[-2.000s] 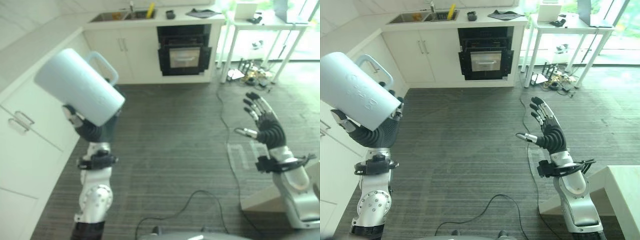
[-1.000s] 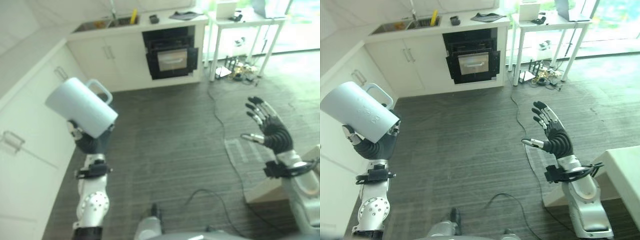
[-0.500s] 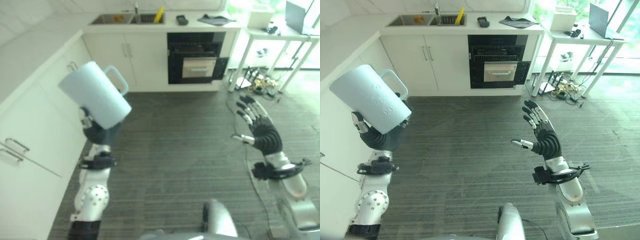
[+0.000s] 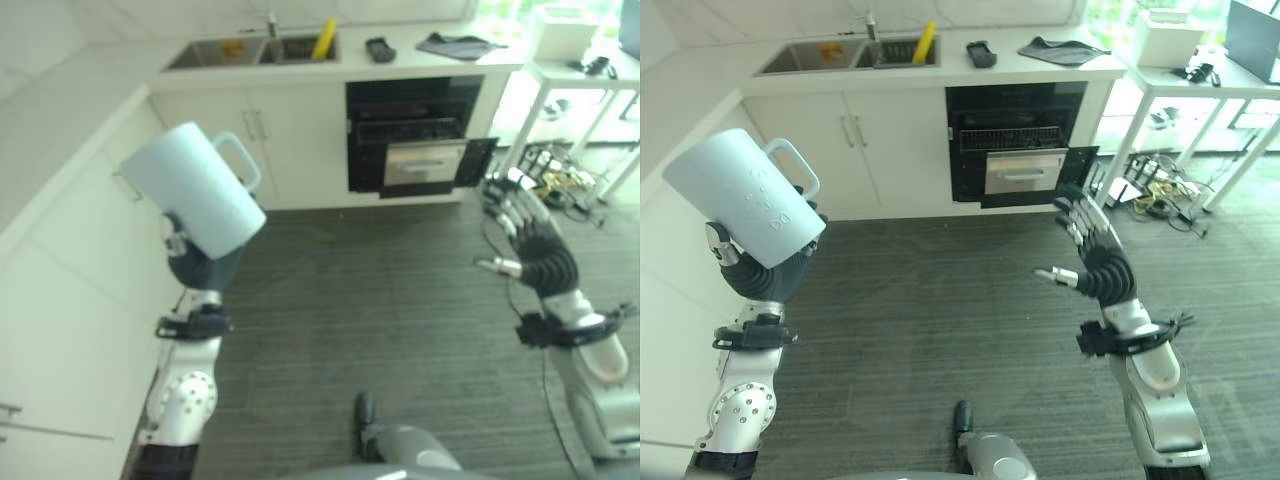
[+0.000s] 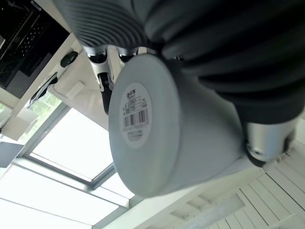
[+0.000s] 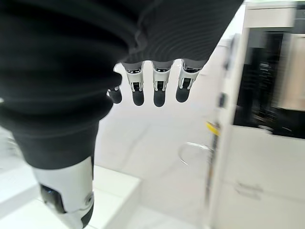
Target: Place the dishes in the dishwasher.
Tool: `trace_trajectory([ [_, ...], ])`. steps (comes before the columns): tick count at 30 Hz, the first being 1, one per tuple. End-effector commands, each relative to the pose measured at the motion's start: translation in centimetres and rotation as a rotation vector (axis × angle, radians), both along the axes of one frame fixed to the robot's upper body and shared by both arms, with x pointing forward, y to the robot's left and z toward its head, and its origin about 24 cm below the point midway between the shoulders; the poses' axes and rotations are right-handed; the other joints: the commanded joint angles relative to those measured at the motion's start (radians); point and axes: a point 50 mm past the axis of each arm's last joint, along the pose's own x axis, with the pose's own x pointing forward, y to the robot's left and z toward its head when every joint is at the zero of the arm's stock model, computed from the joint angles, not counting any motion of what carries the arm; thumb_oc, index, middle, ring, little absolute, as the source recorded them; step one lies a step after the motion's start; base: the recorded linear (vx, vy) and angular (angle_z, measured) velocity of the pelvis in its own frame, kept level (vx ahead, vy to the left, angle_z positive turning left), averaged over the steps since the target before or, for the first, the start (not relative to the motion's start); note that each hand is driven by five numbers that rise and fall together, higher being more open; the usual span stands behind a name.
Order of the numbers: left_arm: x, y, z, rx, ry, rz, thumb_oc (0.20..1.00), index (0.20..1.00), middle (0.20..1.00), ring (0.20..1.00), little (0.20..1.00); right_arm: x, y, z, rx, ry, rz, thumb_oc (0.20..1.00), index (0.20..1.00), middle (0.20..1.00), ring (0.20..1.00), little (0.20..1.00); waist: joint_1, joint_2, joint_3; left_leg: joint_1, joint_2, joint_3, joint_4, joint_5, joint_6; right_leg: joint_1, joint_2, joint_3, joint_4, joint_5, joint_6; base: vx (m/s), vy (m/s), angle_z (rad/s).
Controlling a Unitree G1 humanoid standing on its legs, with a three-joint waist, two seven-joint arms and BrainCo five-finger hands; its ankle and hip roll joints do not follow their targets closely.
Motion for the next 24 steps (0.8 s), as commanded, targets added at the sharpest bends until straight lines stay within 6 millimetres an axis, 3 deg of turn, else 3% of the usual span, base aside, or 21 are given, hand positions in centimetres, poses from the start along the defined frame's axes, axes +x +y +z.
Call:
trace_trajectory([
  [1, -1.0, 0.9, 1.3, 0.056, -0.079, 0.063, 0.200, 0.200, 0.200, 0.200, 0.200, -1.2, 0.2, 0.7, 0.003, -0.041, 0.046, 1.000, 1.000, 1.000, 1.000, 1.000, -0.016, -0.026, -0.077, -0.038, 0.028, -0.002, 0.102, 0.385, -0.078, 0.108, -0.107, 0.051, -0.162, 0.094, 0.160, 0.15, -0.239, -0.23],
  [3, -1.2, 0.7, 0.8, 0.065, -0.073, 0.058, 0.200, 0.200, 0.200, 0.200, 0.200, -1.3, -0.2, 0.7, -0.006, -0.040, 0.038, 1.000, 1.000, 1.000, 1.000, 1.000, -0.003, -0.055, -0.057, -0.188, 0.051, 0.034, 0.332, 0.466, -0.102, 0.176, -0.114, 0.075, -0.167, 0.059, 0.123, 0.20, -0.289, -0.31],
  [5, -1.1, 0.6, 0.5, 0.063, -0.062, 0.044, 0.200, 0.200, 0.200, 0.200, 0.200, -1.2, -0.5, 0.6, -0.006, -0.035, 0.016, 1.000, 1.000, 1.000, 1.000, 1.000, 0.017, -0.075, -0.034, -0.315, 0.047, 0.048, 0.396, 0.431, -0.075, 0.226, -0.119, 0.093, -0.170, 0.040, 0.116, 0.20, -0.188, -0.34],
  [7, -1.2, 0.8, 0.1, 0.065, -0.052, 0.037, 0.200, 0.200, 0.200, 0.200, 0.200, -0.9, -0.5, 0.7, 0.009, -0.032, 0.009, 1.000, 1.000, 1.000, 1.000, 1.000, 0.037, -0.072, -0.015, -0.348, 0.008, 0.076, 0.294, 0.375, -0.039, 0.257, -0.106, 0.122, -0.171, 0.015, 0.129, 0.29, -0.005, -0.43],
  [8, -1.5, 1.0, 0.0, 0.075, -0.051, 0.045, 0.200, 0.200, 0.200, 0.200, 0.200, -0.8, -0.3, 0.7, 0.020, -0.025, 0.020, 1.000, 1.000, 1.000, 1.000, 1.000, 0.045, -0.057, -0.011, -0.338, -0.011, 0.093, 0.152, 0.369, -0.027, 0.267, -0.089, 0.145, -0.171, 0.000, 0.140, 0.34, 0.104, -0.40],
  [9, -1.6, 1.1, -0.1, 0.076, -0.049, 0.050, 0.200, 0.200, 0.200, 0.200, 0.200, -0.7, -0.1, 0.5, 0.020, -0.020, 0.026, 1.000, 1.000, 1.000, 1.000, 1.000, 0.053, -0.045, -0.010, -0.338, -0.021, 0.093, 0.046, 0.378, -0.025, 0.276, -0.077, 0.161, -0.171, -0.011, 0.147, 0.43, 0.151, -0.35],
  [10, -1.6, 1.2, -0.2, 0.072, -0.044, 0.057, 0.200, 0.200, 0.200, 0.200, 0.200, -0.7, 0.2, 0.2, 0.015, -0.009, 0.032, 1.000, 1.000, 1.000, 1.000, 1.000, 0.068, -0.031, -0.011, -0.334, -0.035, 0.080, -0.111, 0.413, -0.027, 0.294, -0.063, 0.188, -0.171, -0.028, 0.156, 0.42, 0.124, -0.57],
  [11, -1.6, 1.3, -0.3, 0.070, -0.040, 0.059, 0.200, 0.200, 0.200, 0.200, 0.200, -0.6, 0.5, 0.1, 0.013, -0.001, 0.036, 1.000, 1.000, 1.000, 1.000, 1.000, 0.079, -0.023, -0.009, -0.347, -0.028, 0.083, -0.190, 0.455, -0.036, 0.314, -0.053, 0.199, -0.171, -0.040, 0.157, 0.43, 0.093, -0.59],
  [14, -1.4, 1.0, -0.7, 0.072, -0.043, 0.032, 0.200, 0.200, 0.200, 0.200, 0.200, -0.5, 0.3, 0.0, 0.015, 0.006, 0.024, 1.000, 1.000, 1.000, 1.000, 1.000, 0.115, -0.024, -0.006, -0.452, -0.023, 0.109, -0.221, 0.520, -0.060, 0.403, -0.027, 0.217, -0.171, -0.094, 0.146, 0.39, 0.094, -0.72],
  [19, -1.3, 1.3, 0.2, 0.047, -0.074, 0.085, 0.200, 0.200, 0.200, 0.200, 0.200, -0.9, 0.6, 0.1, 0.005, 0.011, 0.096, 1.000, 1.000, 1.000, 1.000, 1.000, 0.125, -0.043, -0.035, -0.398, -0.040, 0.134, -0.220, 0.466, -0.011, 0.477, -0.054, 0.236, -0.170, -0.136, 0.164, 0.31, 0.223, -0.50],
  [21, -1.0, 1.0, 0.6, 0.061, -0.086, 0.085, 0.200, 0.200, 0.200, 0.200, 0.200, -0.8, 0.7, 0.3, 0.009, 0.000, 0.100, 1.000, 1.000, 1.000, 1.000, 1.000, 0.133, -0.057, -0.050, -0.384, -0.047, 0.154, -0.221, 0.447, 0.011, 0.487, -0.069, 0.220, -0.154, -0.146, 0.177, 0.24, 0.210, -1.00],
  [22, -0.6, 0.8, 1.0, 0.074, -0.088, 0.085, 0.200, 0.200, 0.200, 0.200, 0.200, -0.4, 1.1, 0.4, 0.019, -0.013, 0.093, 1.000, 1.000, 1.000, 1.000, 1.000, 0.152, -0.075, -0.068, -0.371, -0.065, 0.154, -0.221, 0.423, 0.037, 0.476, -0.091, 0.188, -0.096, -0.143, 0.193, 0.24, 0.214, -0.74],
  [24, -0.4, 0.7, 1.1, 0.083, -0.081, 0.084, 0.200, 0.200, 0.200, 0.200, 0.200, -0.1, 1.3, 0.5, 0.033, -0.017, 0.084, 1.000, 1.000, 1.000, 1.000, 1.000, 0.167, -0.087, -0.080, -0.360, -0.081, 0.141, -0.221, 0.411, 0.053, 0.454, -0.107, 0.160, -0.027, -0.124, 0.210, 0.21, 0.217, 0.02],
])
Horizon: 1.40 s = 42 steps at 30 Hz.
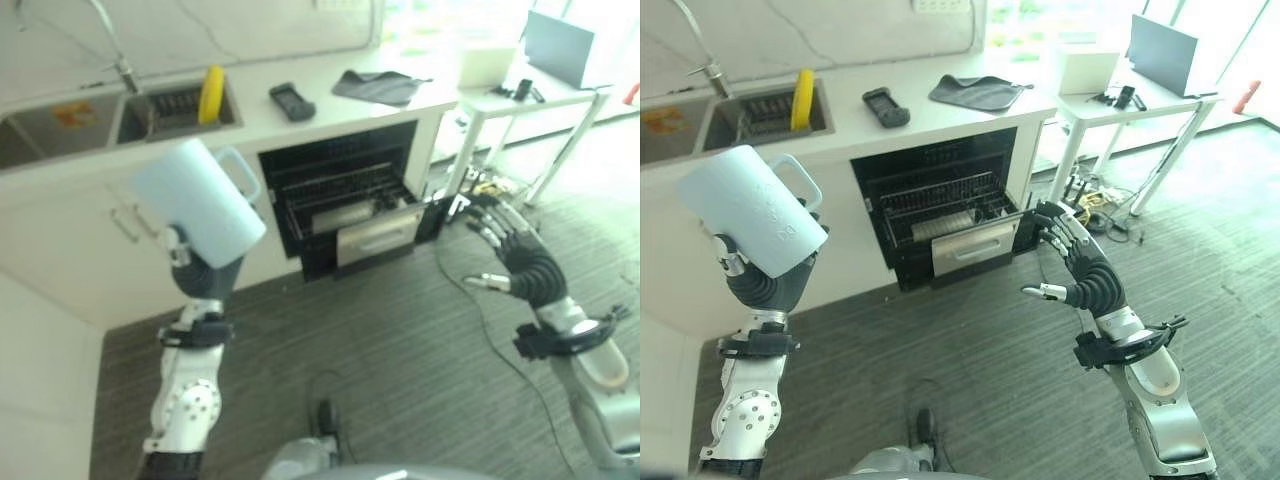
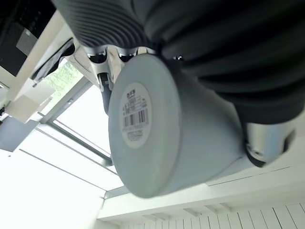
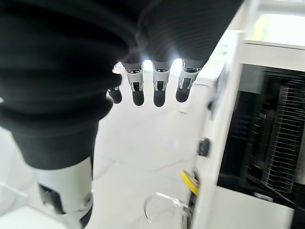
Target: Place the dishes in the dishwasher.
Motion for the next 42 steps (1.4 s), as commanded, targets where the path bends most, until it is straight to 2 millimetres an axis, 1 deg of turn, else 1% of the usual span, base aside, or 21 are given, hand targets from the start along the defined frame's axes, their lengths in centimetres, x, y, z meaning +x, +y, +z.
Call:
trace_trajectory([
  [1, -0.9, 1.1, 1.1, 0.087, -0.051, 0.063, 0.200, 0.200, 0.200, 0.200, 0.200, 1.0, 0.5, 1.7, 0.053, -0.101, -0.002, 1.000, 1.000, 1.000, 1.000, 1.000, 0.057, 0.007, -0.075, -0.021, 0.094, -0.012, 0.005, -0.019, -0.134, -0.124, 0.008, -0.067, 0.027, 0.196, 0.037, 0.18, 0.256, 0.20],
  [2, -0.9, 1.0, 1.1, 0.104, -0.047, 0.062, 0.200, 0.200, 0.200, 0.200, 0.200, 1.1, 0.8, 1.6, 0.064, -0.100, 0.005, 1.000, 1.000, 1.000, 1.000, 1.000, 0.063, 0.005, -0.079, -0.008, 0.086, -0.017, 0.005, -0.027, -0.121, -0.163, 0.003, -0.085, 0.154, 0.243, 0.061, 0.16, 0.258, 0.26],
  [4, -0.9, 0.9, 1.0, 0.122, -0.039, 0.061, 0.200, 0.200, 0.200, 0.200, 0.200, 0.9, 1.1, 1.3, 0.059, -0.088, 0.019, 1.000, 1.000, 1.000, 1.000, 1.000, 0.054, 0.012, -0.076, 0.017, 0.083, -0.036, 0.005, -0.043, -0.110, -0.253, 0.012, -0.068, 0.337, 0.304, 0.072, 0.17, 0.261, 0.28],
  [5, -0.9, 0.9, 1.1, 0.124, -0.034, 0.067, 0.200, 0.200, 0.200, 0.200, 0.200, 0.9, 1.2, 1.1, 0.052, -0.079, 0.026, 1.000, 1.000, 1.000, 1.000, 1.000, 0.046, 0.016, -0.072, 0.032, 0.086, -0.044, 0.005, -0.052, -0.111, -0.300, 0.009, -0.071, 0.358, 0.301, 0.067, 0.17, 0.191, 0.28],
  [8, -0.2, 1.0, 1.5, 0.111, -0.026, 0.072, 0.200, 0.200, 0.200, 0.200, 0.200, 0.9, 0.9, 0.8, 0.020, -0.063, 0.028, 1.000, 1.000, 1.000, 1.000, 1.000, 0.021, 0.017, -0.051, 0.074, 0.088, -0.105, 0.005, -0.066, -0.120, -0.344, -0.024, -0.098, 0.221, 0.227, 0.038, 0.17, 0.017, 0.48],
  [9, 0.0, 0.8, 1.6, 0.113, -0.030, 0.061, 0.200, 0.200, 0.200, 0.200, 0.200, 0.9, 0.4, 0.8, 0.022, -0.065, 0.018, 1.000, 1.000, 1.000, 1.000, 1.000, 0.010, 0.018, -0.039, 0.094, 0.092, -0.132, 0.005, -0.078, -0.121, -0.364, -0.038, -0.086, 0.161, 0.224, 0.032, 0.19, -0.149, 0.46],
  [11, 0.1, 0.2, 1.6, 0.130, -0.036, 0.046, 0.200, 0.200, 0.200, 0.200, 0.200, 0.6, -0.2, 1.0, 0.031, -0.075, 0.001, 1.000, 1.000, 1.000, 1.000, 1.000, -0.017, 0.014, -0.016, 0.129, 0.101, -0.179, 0.005, -0.112, -0.124, -0.393, -0.079, -0.048, 0.048, 0.269, 0.039, 0.17, -0.205, 0.94],
  [14, -0.1, -0.3, 1.6, 0.150, -0.035, 0.050, 0.200, 0.200, 0.200, 0.200, 0.200, 0.6, 0.1, 1.3, 0.040, -0.073, 0.001, 1.000, 1.000, 1.000, 1.000, 1.000, -0.044, 0.000, -0.001, 0.165, 0.111, -0.212, 0.005, -0.152, -0.128, -0.447, -0.133, 0.028, -0.041, 0.395, 0.071, 0.17, -0.281, 0.90],
  [19, -0.5, 0.2, 2.1, 0.182, -0.037, 0.060, 0.200, 0.200, 0.200, 0.200, 0.200, 0.7, 0.6, 1.2, 0.060, -0.050, 0.007, 1.000, 1.000, 1.000, 1.000, 1.000, -0.032, -0.007, 0.000, 0.196, 0.150, -0.247, 0.005, -0.189, -0.148, -0.444, -0.191, 0.039, -0.099, 0.435, 0.100, 0.16, -0.345, 0.51],
  [22, -0.6, 0.5, 2.3, 0.193, -0.042, 0.078, 0.200, 0.200, 0.200, 0.200, 0.200, 1.0, 1.0, 1.3, 0.072, -0.051, 0.010, 1.000, 1.000, 1.000, 1.000, 1.000, -0.011, -0.010, -0.005, 0.197, 0.191, -0.245, 0.006, -0.186, -0.176, -0.395, -0.212, -0.006, -0.158, 0.419, 0.122, 0.15, -0.517, 0.31],
  [25, -0.7, 1.0, 1.9, 0.170, -0.011, 0.098, 0.200, 0.200, 0.200, 0.200, 0.200, 1.5, 1.4, 1.5, 0.053, -0.033, 0.015, 1.000, 1.000, 1.000, 1.000, 1.000, -0.008, -0.002, -0.018, 0.221, 0.254, -0.212, 0.005, -0.180, -0.213, -0.373, -0.191, -0.045, -0.172, 0.388, 0.126, 0.17, -0.445, -0.17],
  [28, -1.1, 1.0, 1.4, 0.167, 0.007, 0.106, 0.200, 0.200, 0.200, 0.200, 0.200, 1.6, 1.3, 1.8, 0.063, -0.016, 0.049, 1.000, 1.000, 1.000, 1.000, 1.000, -0.022, 0.011, -0.035, 0.248, 0.305, -0.186, 0.005, -0.172, -0.249, -0.364, -0.139, -0.044, -0.172, 0.362, 0.088, 0.15, -0.373, -0.06],
  [30, -1.1, 0.7, 1.5, 0.155, 0.009, 0.103, 0.200, 0.200, 0.200, 0.200, 0.200, 1.5, 0.9, 2.1, 0.079, -0.013, 0.041, 1.000, 1.000, 1.000, 1.000, 1.000, -0.030, 0.025, -0.033, 0.217, 0.344, -0.138, 0.050, -0.090, -0.270, -0.342, -0.094, -0.056, -0.172, 0.338, 0.051, 0.10, -0.363, -0.03],
  [31, -0.9, 0.4, 1.5, 0.152, 0.004, 0.086, 0.200, 0.200, 0.200, 0.200, 0.200, 1.6, 0.6, 2.1, 0.088, -0.008, 0.028, 1.000, 1.000, 1.000, 1.000, 1.000, -0.041, 0.031, -0.030, 0.184, 0.350, -0.104, 0.131, -0.073, -0.279, -0.329, -0.084, -0.080, -0.172, 0.322, 0.038, 0.06, -0.216, 0.06],
  [33, -1.0, 0.3, 1.2, 0.149, -0.002, 0.065, 0.200, 0.200, 0.200, 0.200, 0.200, 1.4, 0.3, 1.8, 0.077, -0.008, 0.000, 1.000, 1.000, 1.000, 1.000, 1.000, -0.051, 0.032, -0.025, 0.152, 0.335, -0.074, 0.187, -0.079, -0.274, -0.320, -0.084, -0.110, -0.172, 0.319, 0.027, 0.02, -0.068, 0.33],
  [34, -0.9, 0.2, 1.1, 0.143, -0.006, 0.048, 0.200, 0.200, 0.200, 0.200, 0.200, 1.4, 0.0, 1.8, 0.076, -0.009, -0.028, 1.000, 1.000, 1.000, 1.000, 1.000, -0.054, 0.031, -0.023, 0.139, 0.296, -0.055, 0.180, -0.105, -0.262, -0.314, -0.089, -0.133, -0.172, 0.321, 0.030, 0.03, 0.057, 0.64],
  [35, -0.9, 0.2, 1.1, 0.140, -0.011, 0.049, 0.200, 0.200, 0.200, 0.200, 0.200, 1.4, -0.1, 1.8, 0.082, -0.014, -0.041, 1.000, 1.000, 1.000, 1.000, 1.000, -0.055, 0.035, -0.021, 0.145, 0.228, -0.058, 0.129, -0.147, -0.237, -0.315, -0.086, -0.133, -0.172, 0.324, 0.036, 0.07, 0.126, 0.55],
  [36, -1.0, 0.3, 1.0, 0.142, -0.011, 0.056, 0.200, 0.200, 0.200, 0.200, 0.200, 1.4, -0.1, 1.7, 0.090, -0.015, -0.038, 1.000, 1.000, 1.000, 1.000, 1.000, -0.061, 0.045, -0.020, 0.163, 0.204, -0.056, 0.086, -0.147, -0.223, -0.317, -0.079, -0.129, -0.172, 0.330, 0.041, 0.08, 0.146, 0.44],
  [38, -1.0, 0.4, 0.8, 0.145, -0.005, 0.057, 0.200, 0.200, 0.200, 0.200, 0.200, 1.1, -0.1, 1.5, 0.080, -0.022, -0.048, 1.000, 1.000, 1.000, 1.000, 1.000, -0.069, 0.049, -0.024, 0.190, 0.191, -0.070, 0.041, -0.144, -0.210, -0.319, -0.074, -0.118, -0.170, 0.335, 0.041, 0.05, 0.196, 0.20],
  [39, -1.0, 0.5, 0.6, 0.156, 0.002, 0.088, 0.200, 0.200, 0.200, 0.200, 0.200, 1.3, 0.2, 1.3, 0.085, -0.021, -0.031, 1.000, 1.000, 1.000, 1.000, 1.000, -0.065, 0.048, -0.028, 0.200, 0.161, -0.138, 0.009, -0.144, -0.190, -0.336, -0.068, -0.082, -0.164, 0.348, 0.040, 0.04, 0.287, -0.07],
  [42, -1.1, 0.7, 0.7, 0.164, 0.004, 0.108, 0.200, 0.200, 0.200, 0.200, 0.200, 1.1, 0.3, 1.3, 0.102, -0.012, -0.011, 1.000, 1.000, 1.000, 1.000, 1.000, -0.059, 0.041, -0.042, 0.201, 0.147, -0.141, 0.005, -0.154, -0.179, -0.338, -0.069, -0.082, -0.159, 0.349, 0.047, 0.04, 0.225, -0.62],
])
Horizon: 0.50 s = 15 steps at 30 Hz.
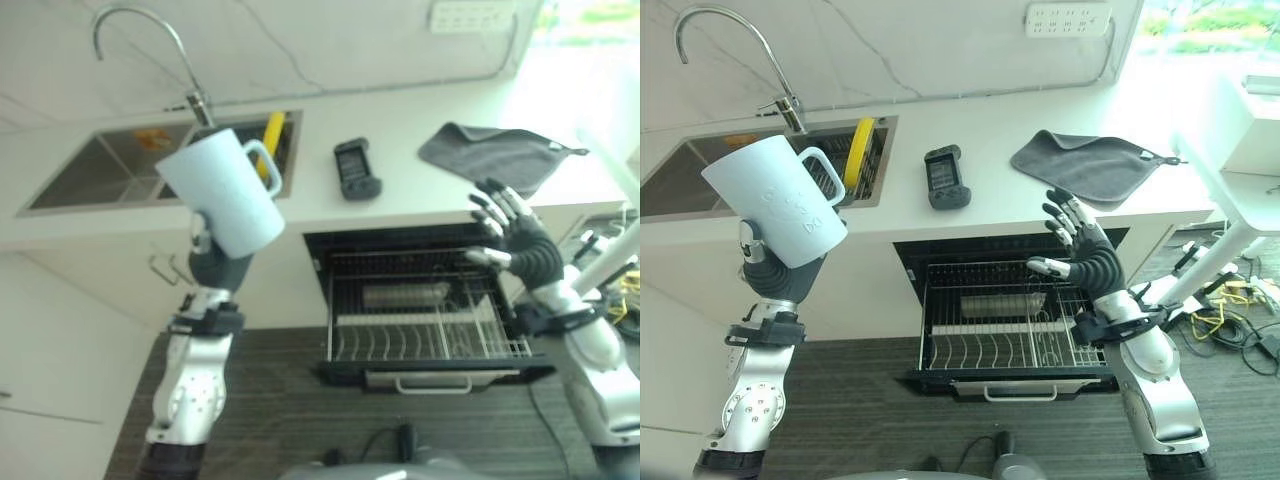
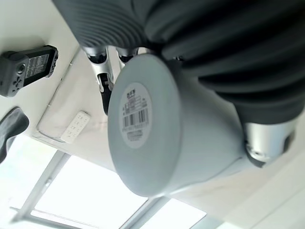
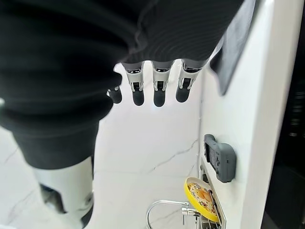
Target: Place the dishes in the dishwasher.
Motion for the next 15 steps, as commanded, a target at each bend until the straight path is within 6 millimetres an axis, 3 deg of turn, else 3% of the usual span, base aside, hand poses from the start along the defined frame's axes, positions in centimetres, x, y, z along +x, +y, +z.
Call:
trace_trajectory([
  [1, -0.4, 0.9, 2.3, 0.087, -0.124, 0.058, 0.200, 0.200, 0.200, 0.200, 0.200, -0.5, 0.6, 2.2, 0.009, -0.136, 0.046, 1.000, 1.000, 1.000, 1.000, 1.000, 0.011, -0.054, -0.066, -0.003, -0.002, -0.037, 0.007, 0.010, -0.037, 0.017, -0.091, 0.007, 0.004, 0.035, 0.098, 0.05, 0.236, -0.49],
  [5, -0.3, 1.0, 2.1, 0.113, -0.106, 0.064, 0.200, 0.200, 0.200, 0.200, 0.200, -0.9, 0.5, 1.8, 0.014, -0.111, 0.066, 1.000, 1.000, 1.000, 1.000, 1.000, 0.003, -0.066, -0.066, -0.003, -0.005, -0.046, 0.007, 0.008, -0.022, -0.002, -0.073, 0.062, 0.041, 0.021, 0.095, 0.01, 0.112, -0.21],
  [6, 0.1, 0.1, 2.5, 0.150, -0.127, 0.033, 0.200, 0.200, 0.200, 0.200, 0.200, -1.4, 0.3, 1.5, 0.009, -0.099, 0.043, 1.000, 1.000, 1.000, 1.000, 1.000, -0.017, -0.071, -0.070, -0.021, -0.010, -0.085, 0.007, 0.019, -0.008, -0.002, -0.058, 0.151, 0.069, 0.001, 0.089, -0.03, -0.006, -0.01],
  [9, 0.4, 0.0, 3.0, 0.149, -0.133, 0.051, 0.200, 0.200, 0.200, 0.200, 0.200, -1.3, 0.7, 1.5, 0.007, -0.104, 0.044, 1.000, 1.000, 1.000, 1.000, 1.000, -0.019, -0.086, -0.066, -0.027, -0.008, -0.086, 0.007, 0.012, -0.009, -0.030, -0.097, 0.116, 0.073, 0.039, 0.114, -0.08, -0.150, 0.59],
  [12, 0.7, 0.0, 3.5, 0.154, -0.150, 0.049, 0.200, 0.200, 0.200, 0.200, 0.200, -0.9, 0.9, 2.0, 0.016, -0.147, 0.019, 1.000, 1.000, 1.000, 1.000, 1.000, -0.009, -0.089, -0.054, -0.043, 0.021, -0.067, 0.007, 0.016, -0.025, -0.039, -0.113, 0.067, 0.036, 0.046, 0.127, -0.12, -0.377, -0.01],
  [15, 0.8, 0.2, 3.2, 0.127, -0.126, 0.046, 0.200, 0.200, 0.200, 0.200, 0.200, -0.5, 1.0, 2.2, 0.026, -0.141, 0.007, 1.000, 1.000, 1.000, 1.000, 1.000, -0.003, -0.087, -0.059, -0.044, 0.047, -0.029, 0.007, 0.015, -0.040, -0.003, -0.105, 0.041, -0.017, 0.037, 0.116, -0.07, -0.259, -0.07],
])
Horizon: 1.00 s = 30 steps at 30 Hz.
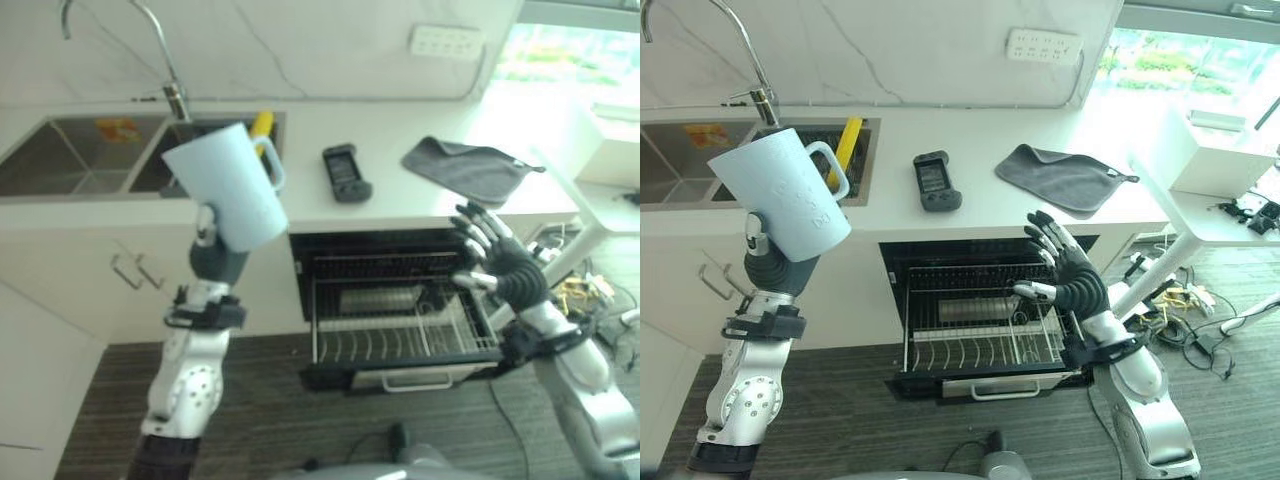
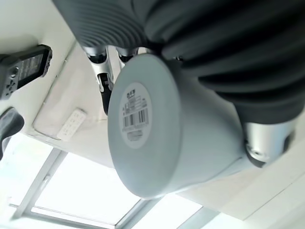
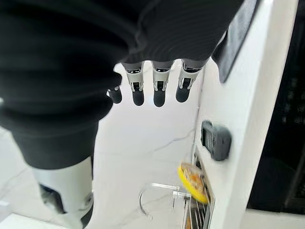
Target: Place the dishes in the dishwasher.
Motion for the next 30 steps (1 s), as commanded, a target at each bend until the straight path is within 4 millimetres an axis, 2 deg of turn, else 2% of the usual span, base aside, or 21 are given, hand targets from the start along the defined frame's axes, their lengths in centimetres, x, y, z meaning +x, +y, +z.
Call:
trace_trajectory([
  [1, -0.1, 0.0, 1.6, 0.002, -0.090, -0.002, 0.200, 0.200, 0.200, 0.200, 0.200, 0.1, -0.1, 2.8, 0.031, -0.150, -0.027, 1.000, 1.000, 1.000, 1.000, 1.000, -0.007, 0.035, -0.027, -0.011, 0.043, -0.016, -0.013, -0.006, -0.008, 0.031, 0.083, -0.012, -0.001, -0.007, -0.020, -0.05, -0.205, -0.16],
  [3, -0.3, -0.3, 1.5, 0.031, -0.090, -0.019, 0.200, 0.200, 0.200, 0.200, 0.200, 0.1, 0.0, 3.0, 0.048, -0.162, -0.038, 1.000, 1.000, 1.000, 1.000, 1.000, -0.005, 0.044, -0.035, -0.004, 0.063, 0.006, -0.013, -0.013, -0.020, 0.046, 0.094, -0.023, -0.001, -0.032, -0.029, -0.01, -0.182, -0.25],
  [7, -0.1, -0.9, 1.5, 0.057, -0.100, -0.032, 0.200, 0.200, 0.200, 0.200, 0.200, 0.4, 0.5, 3.0, 0.045, -0.163, -0.060, 1.000, 1.000, 1.000, 1.000, 1.000, -0.017, 0.077, -0.045, -0.003, 0.106, 0.041, -0.013, 0.015, -0.050, 0.073, 0.109, -0.042, -0.001, -0.060, -0.048, -0.03, -0.121, -0.15],
  [8, -0.1, -1.0, 1.6, 0.069, -0.104, -0.031, 0.200, 0.200, 0.200, 0.200, 0.200, 0.4, 0.6, 3.0, 0.048, -0.167, -0.059, 1.000, 1.000, 1.000, 1.000, 1.000, -0.019, 0.080, -0.046, -0.009, 0.108, 0.042, -0.013, 0.029, -0.053, 0.069, 0.110, -0.042, -0.001, -0.051, -0.053, -0.02, -0.043, -0.16],
  [15, -0.2, -1.0, 1.3, 0.065, -0.099, -0.034, 0.200, 0.200, 0.200, 0.200, 0.200, 0.2, 1.1, 3.2, -0.006, -0.201, -0.054, 1.000, 1.000, 1.000, 1.000, 1.000, -0.025, 0.095, -0.057, -0.006, 0.122, 0.048, -0.013, 0.031, -0.067, 0.081, 0.114, -0.049, -0.001, -0.070, -0.058, 0.00, 0.001, -0.03],
  [16, -0.3, 0.2, 0.7, 0.059, -0.151, 0.054, 0.200, 0.200, 0.200, 0.200, 0.200, -0.1, -1.9, 1.8, 0.030, -0.196, -0.161, 1.000, 1.000, 1.000, 1.000, 1.000, -0.007, 0.054, -0.019, -0.042, -0.047, -0.051, -0.013, 0.042, -0.008, -0.026, 0.225, -0.106, 0.154, -0.055, -0.078, 0.02, 0.035, 0.02],
  [18, -0.5, 0.3, 0.5, 0.041, -0.134, 0.038, 0.200, 0.200, 0.200, 0.200, 0.200, 0.1, -2.1, 1.7, 0.052, -0.170, -0.149, 1.000, 1.000, 1.000, 1.000, 1.000, 0.003, 0.062, -0.037, -0.043, -0.053, -0.065, -0.013, 0.051, -0.003, 0.007, 0.235, -0.083, 0.118, -0.065, -0.092, 0.03, 0.089, 0.08],
  [20, -0.7, 0.3, 0.3, 0.063, -0.127, 0.025, 0.200, 0.200, 0.200, 0.200, 0.200, 0.1, -2.1, 1.8, 0.065, -0.168, -0.136, 1.000, 1.000, 1.000, 1.000, 1.000, 0.018, 0.064, -0.052, -0.042, -0.053, -0.046, -0.013, 0.044, -0.001, 0.022, 0.225, -0.111, 0.113, -0.076, -0.092, 0.05, 0.093, -0.05],
  [21, -0.9, 0.5, 0.3, 0.085, -0.124, 0.028, 0.200, 0.200, 0.200, 0.200, 0.200, 0.1, -2.1, 1.9, 0.067, -0.158, -0.121, 1.000, 1.000, 1.000, 1.000, 1.000, 0.011, 0.068, -0.055, -0.039, -0.055, -0.048, -0.013, 0.043, 0.006, 0.013, 0.242, -0.073, 0.148, -0.082, -0.097, 0.10, 0.035, -0.36],
  [22, -1.0, 0.6, 0.1, 0.093, -0.109, 0.035, 0.200, 0.200, 0.200, 0.200, 0.200, 0.0, -1.9, 1.6, 0.069, -0.140, -0.101, 1.000, 1.000, 1.000, 1.000, 1.000, 0.008, 0.065, -0.057, -0.035, -0.059, -0.058, -0.013, 0.040, 0.014, 0.000, 0.227, -0.052, 0.181, -0.061, -0.083, 0.17, -0.141, -0.41],
  [23, -1.0, 1.0, 0.2, 0.101, -0.110, 0.047, 0.200, 0.200, 0.200, 0.200, 0.200, -0.2, -1.7, 1.3, 0.066, -0.133, -0.079, 1.000, 1.000, 1.000, 1.000, 1.000, 0.011, 0.066, -0.055, -0.031, -0.038, -0.064, -0.013, 0.026, 0.010, -0.005, 0.169, -0.054, 0.186, -0.062, -0.058, 0.21, -0.617, -0.51],
  [24, -0.9, 1.2, 1.0, 0.130, -0.138, 0.065, 0.200, 0.200, 0.200, 0.200, 0.200, -0.6, -1.8, 1.3, 0.091, -0.146, -0.061, 1.000, 1.000, 1.000, 1.000, 1.000, 0.012, 0.057, -0.043, -0.028, -0.006, -0.060, -0.013, 0.004, -0.003, -0.011, 0.043, -0.040, 0.121, 0.001, -0.003, 0.20, -0.733, -0.36],
  [26, -1.1, 1.5, 1.4, 0.148, -0.150, 0.082, 0.200, 0.200, 0.200, 0.200, 0.200, -0.5, -1.4, 1.2, 0.105, -0.139, -0.042, 1.000, 1.000, 1.000, 1.000, 1.000, 0.024, 0.049, -0.029, -0.006, 0.017, -0.048, -0.013, -0.021, -0.021, -0.031, -0.050, -0.071, 0.097, 0.100, 0.036, 0.15, -0.716, -0.24],
  [28, -1.7, 2.1, 1.9, 0.163, -0.167, 0.110, 0.200, 0.200, 0.200, 0.200, 0.200, -0.2, -0.2, 1.4, 0.110, -0.142, 0.012, 1.000, 1.000, 1.000, 1.000, 1.000, 0.042, 0.054, -0.010, 0.021, 0.078, -0.020, -0.013, -0.036, -0.048, -0.043, -0.105, -0.098, 0.052, 0.136, 0.060, 0.18, -0.781, -0.51],
  [29, -1.7, 2.1, 2.2, 0.163, -0.176, 0.107, 0.200, 0.200, 0.200, 0.200, 0.200, 0.0, 0.2, 1.5, 0.109, -0.146, 0.022, 1.000, 1.000, 1.000, 1.000, 1.000, 0.038, 0.058, 0.000, 0.028, 0.123, -0.028, -0.013, -0.037, -0.068, -0.070, -0.163, -0.068, 0.014, 0.187, 0.075, 0.19, -0.730, -0.64],
  [30, -1.6, 2.1, 2.4, 0.163, -0.182, 0.109, 0.200, 0.200, 0.200, 0.200, 0.200, 0.1, 0.5, 1.5, 0.111, -0.149, 0.029, 1.000, 1.000, 1.000, 1.000, 1.000, 0.041, 0.059, 0.006, 0.033, 0.148, -0.024, -0.013, -0.040, -0.077, -0.084, -0.177, -0.060, 0.012, 0.204, 0.081, 0.17, -0.787, -0.58],
])
